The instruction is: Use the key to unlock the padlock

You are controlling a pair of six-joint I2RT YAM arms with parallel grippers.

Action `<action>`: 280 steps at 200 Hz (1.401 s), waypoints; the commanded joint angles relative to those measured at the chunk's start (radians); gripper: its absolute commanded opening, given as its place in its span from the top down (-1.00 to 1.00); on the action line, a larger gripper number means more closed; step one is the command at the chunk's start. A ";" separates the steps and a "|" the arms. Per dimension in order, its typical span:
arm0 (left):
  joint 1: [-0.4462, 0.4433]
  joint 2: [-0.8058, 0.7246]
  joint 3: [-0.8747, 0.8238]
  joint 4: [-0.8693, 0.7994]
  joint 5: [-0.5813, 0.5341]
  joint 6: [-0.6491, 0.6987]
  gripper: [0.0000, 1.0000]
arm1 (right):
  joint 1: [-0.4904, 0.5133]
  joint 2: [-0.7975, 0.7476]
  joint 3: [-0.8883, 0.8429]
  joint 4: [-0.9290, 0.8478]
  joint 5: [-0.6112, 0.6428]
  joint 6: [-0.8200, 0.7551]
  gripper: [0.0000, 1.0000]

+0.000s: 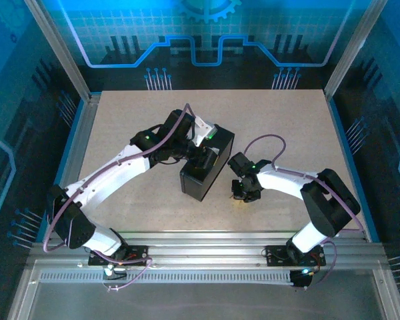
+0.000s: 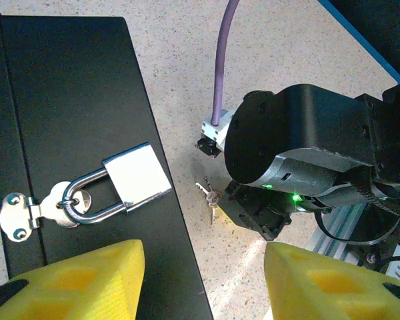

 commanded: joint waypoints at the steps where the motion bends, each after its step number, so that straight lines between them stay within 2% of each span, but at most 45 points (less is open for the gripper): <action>1: -0.027 -0.011 -0.050 0.025 0.029 -0.026 -0.01 | 0.005 0.010 -0.083 0.162 -0.065 0.015 0.97; 88: -0.046 0.018 -0.027 0.025 0.024 -0.035 0.00 | -0.048 -0.149 -0.075 0.127 -0.107 0.020 0.95; 111: -0.048 0.016 -0.028 0.021 0.019 -0.036 -0.01 | -0.069 -0.173 -0.078 0.115 -0.103 -0.001 0.82; 139: -0.046 0.014 -0.026 0.020 0.016 -0.033 -0.01 | -0.082 -0.152 -0.043 0.068 -0.079 -0.100 0.49; 175: -0.046 0.018 -0.026 0.020 0.014 -0.032 -0.01 | -0.083 -0.079 0.001 0.041 -0.058 -0.195 0.29; 216: -0.046 0.019 -0.031 0.019 0.011 -0.033 -0.01 | -0.079 -0.011 0.010 0.090 -0.054 -0.222 0.28; 280: -0.047 0.019 -0.031 0.014 0.001 -0.025 -0.01 | -0.078 0.006 0.005 0.109 -0.052 -0.208 0.44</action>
